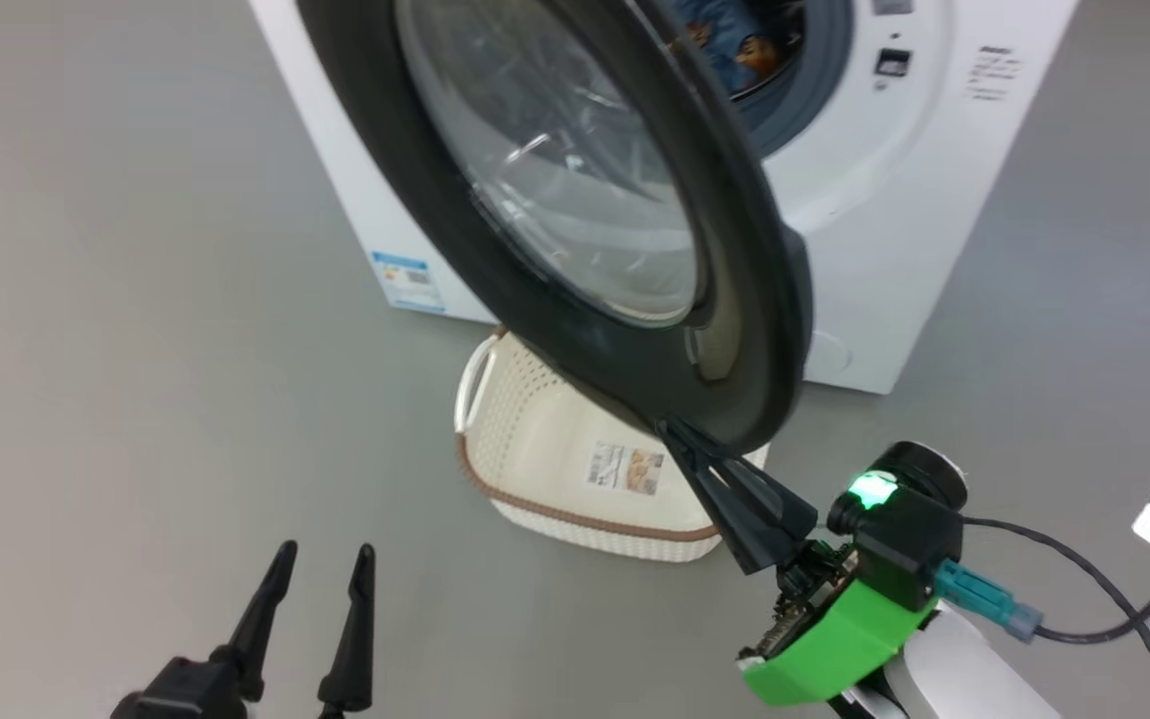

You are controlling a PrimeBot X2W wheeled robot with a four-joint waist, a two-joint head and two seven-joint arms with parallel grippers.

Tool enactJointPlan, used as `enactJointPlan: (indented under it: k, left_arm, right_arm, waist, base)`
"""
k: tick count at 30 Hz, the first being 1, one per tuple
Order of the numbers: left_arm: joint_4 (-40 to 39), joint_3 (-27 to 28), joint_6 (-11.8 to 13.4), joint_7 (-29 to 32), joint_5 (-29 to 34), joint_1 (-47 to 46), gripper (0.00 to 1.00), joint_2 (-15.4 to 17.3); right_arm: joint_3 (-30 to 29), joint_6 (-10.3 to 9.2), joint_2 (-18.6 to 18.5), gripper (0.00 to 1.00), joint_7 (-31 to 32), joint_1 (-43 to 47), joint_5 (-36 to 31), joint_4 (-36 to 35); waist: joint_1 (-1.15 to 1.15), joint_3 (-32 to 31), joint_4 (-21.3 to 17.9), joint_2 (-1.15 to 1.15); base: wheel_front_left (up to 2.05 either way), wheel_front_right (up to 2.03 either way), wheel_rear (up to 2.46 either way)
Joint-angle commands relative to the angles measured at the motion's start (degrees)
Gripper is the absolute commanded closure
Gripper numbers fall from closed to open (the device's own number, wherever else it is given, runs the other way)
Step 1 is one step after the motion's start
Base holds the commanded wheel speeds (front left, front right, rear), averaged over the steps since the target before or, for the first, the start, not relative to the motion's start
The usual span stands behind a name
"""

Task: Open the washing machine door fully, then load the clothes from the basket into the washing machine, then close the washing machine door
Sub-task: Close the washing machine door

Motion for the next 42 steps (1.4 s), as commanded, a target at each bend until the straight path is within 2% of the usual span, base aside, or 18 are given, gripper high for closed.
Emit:
enactJointPlan:
  k: [1,8,14,25,42]
  left_arm:
    - [-1.17,0.97,0.12,-0.47,-0.99,-2.86,0.00,0.65]
    - [-1.15,-0.57,0.09,-0.47,-3.00,-5.37,0.00,0.65]
    - [-0.99,-1.76,0.03,-0.47,-4.06,-7.35,0.00,0.65]
    - [-1.34,-5.03,-0.14,-0.47,-5.16,-12.45,0.00,0.65]
    - [-2.14,-9.50,-0.23,-0.47,-6.90,-19.18,0.00,0.65]
  right_arm:
    - [1.37,0.35,0.01,1.00,-0.26,-2.12,1.10,1.47]
    - [-0.72,0.35,0.22,1.00,-0.26,-5.90,1.46,10.39]
    - [-4.45,0.35,1.01,1.00,-0.26,-9.29,-0.24,14.31]
    - [-15.19,0.35,2.80,1.00,-0.26,-18.30,-4.08,15.94]
    - [-20.87,0.35,1.64,1.00,-0.26,-37.30,-5.78,19.90]
  waist:
    - [0.00,3.90,4.17,0.00]
    - [0.00,8.26,5.50,0.00]
    - [0.00,11.44,5.04,0.00]
    - [0.00,18.23,3.45,0.00]
    - [0.00,28.46,2.54,0.00]
  base:
    - [0.00,0.00,0.00]
    - [0.00,0.00,0.00]
    - [0.00,0.00,0.00]
    - [0.00,0.00,0.00]
    - [0.00,0.00,0.00]
